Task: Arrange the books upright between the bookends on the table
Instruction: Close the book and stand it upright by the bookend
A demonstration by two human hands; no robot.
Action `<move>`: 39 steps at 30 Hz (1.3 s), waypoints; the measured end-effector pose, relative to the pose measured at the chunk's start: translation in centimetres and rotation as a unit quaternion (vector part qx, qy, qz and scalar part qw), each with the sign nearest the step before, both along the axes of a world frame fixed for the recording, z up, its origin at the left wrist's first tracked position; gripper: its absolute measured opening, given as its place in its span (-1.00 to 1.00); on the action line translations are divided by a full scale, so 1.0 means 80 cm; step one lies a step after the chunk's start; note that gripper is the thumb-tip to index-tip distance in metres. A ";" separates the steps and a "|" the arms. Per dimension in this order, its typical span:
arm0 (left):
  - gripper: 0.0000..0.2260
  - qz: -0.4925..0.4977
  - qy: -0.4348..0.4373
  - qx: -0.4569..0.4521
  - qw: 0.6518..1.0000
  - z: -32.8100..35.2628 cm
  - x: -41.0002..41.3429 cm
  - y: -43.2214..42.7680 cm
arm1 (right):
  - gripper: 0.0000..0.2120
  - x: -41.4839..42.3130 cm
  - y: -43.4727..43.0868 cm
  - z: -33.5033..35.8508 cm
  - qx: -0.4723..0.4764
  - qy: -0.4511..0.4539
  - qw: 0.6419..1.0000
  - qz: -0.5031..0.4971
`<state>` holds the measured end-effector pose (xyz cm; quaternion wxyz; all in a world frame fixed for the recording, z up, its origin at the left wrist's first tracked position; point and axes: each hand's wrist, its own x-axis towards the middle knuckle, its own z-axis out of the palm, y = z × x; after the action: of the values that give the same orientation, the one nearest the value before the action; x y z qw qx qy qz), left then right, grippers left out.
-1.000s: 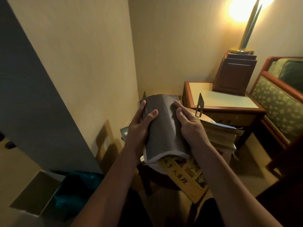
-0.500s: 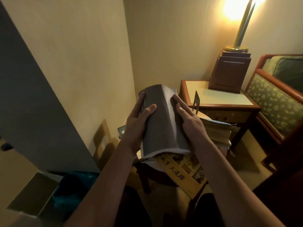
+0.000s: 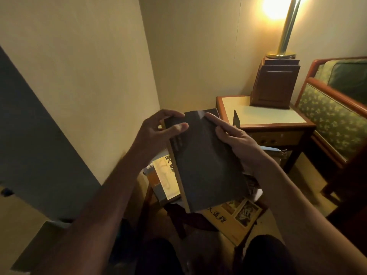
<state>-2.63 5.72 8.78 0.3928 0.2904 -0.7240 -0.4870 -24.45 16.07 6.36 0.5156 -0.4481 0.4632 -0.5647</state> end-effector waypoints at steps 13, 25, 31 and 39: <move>-0.73 -0.151 -0.404 0.076 0.899 0.047 -0.048 -0.160 | -0.60 -0.004 -0.164 -0.086 -0.017 -0.018 0.999 0.038; -0.78 0.000 -0.404 -0.077 0.912 0.027 -0.065 -0.261 | -0.56 -0.005 -0.249 -0.171 0.072 0.104 0.982 -0.144; -0.73 0.110 -0.409 -0.146 0.894 -0.007 -0.094 -0.304 | -0.51 0.028 -0.243 -0.238 0.154 0.401 0.901 -0.055; -0.69 0.219 -0.422 -0.169 0.863 -0.092 -0.136 -0.344 | -0.38 0.040 -0.238 -0.273 0.164 0.552 0.817 0.016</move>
<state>-13.47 -21.77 1.45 0.1894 0.5484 -0.8095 -0.0898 -21.21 -2.94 -15.48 0.2483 -0.6008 0.7486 -0.1301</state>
